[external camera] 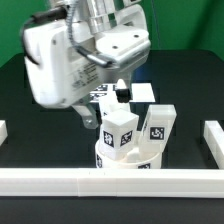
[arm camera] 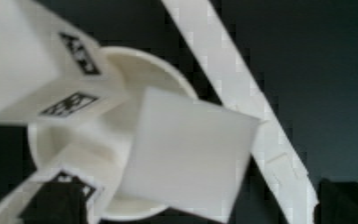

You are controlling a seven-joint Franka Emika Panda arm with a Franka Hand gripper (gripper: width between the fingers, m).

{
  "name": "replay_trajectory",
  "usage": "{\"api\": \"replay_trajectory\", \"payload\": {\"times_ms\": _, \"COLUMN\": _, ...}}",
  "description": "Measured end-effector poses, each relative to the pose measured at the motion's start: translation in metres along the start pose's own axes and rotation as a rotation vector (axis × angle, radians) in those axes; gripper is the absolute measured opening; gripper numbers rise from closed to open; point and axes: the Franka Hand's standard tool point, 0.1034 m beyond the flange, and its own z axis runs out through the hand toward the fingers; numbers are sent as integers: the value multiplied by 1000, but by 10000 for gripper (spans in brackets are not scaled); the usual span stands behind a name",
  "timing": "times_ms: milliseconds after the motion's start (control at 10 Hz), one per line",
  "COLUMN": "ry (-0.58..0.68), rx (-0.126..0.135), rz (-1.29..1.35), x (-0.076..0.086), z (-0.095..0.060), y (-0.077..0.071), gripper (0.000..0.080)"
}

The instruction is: Assemble stool

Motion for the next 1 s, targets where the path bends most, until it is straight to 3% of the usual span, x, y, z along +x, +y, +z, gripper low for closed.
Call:
{"api": "replay_trajectory", "payload": {"times_ms": 100, "ry": 14, "rx": -25, "rz": -138, "x": -3, "z": -3, "y": -2, "gripper": 649}}
{"api": "replay_trajectory", "payload": {"times_ms": 500, "ry": 33, "rx": -28, "rz": -564, "x": -13, "z": -7, "y": -5, "gripper": 649}}
{"api": "replay_trajectory", "payload": {"times_ms": 1000, "ry": 29, "rx": -34, "rz": -932, "x": -10, "z": -7, "y": -6, "gripper": 649}}
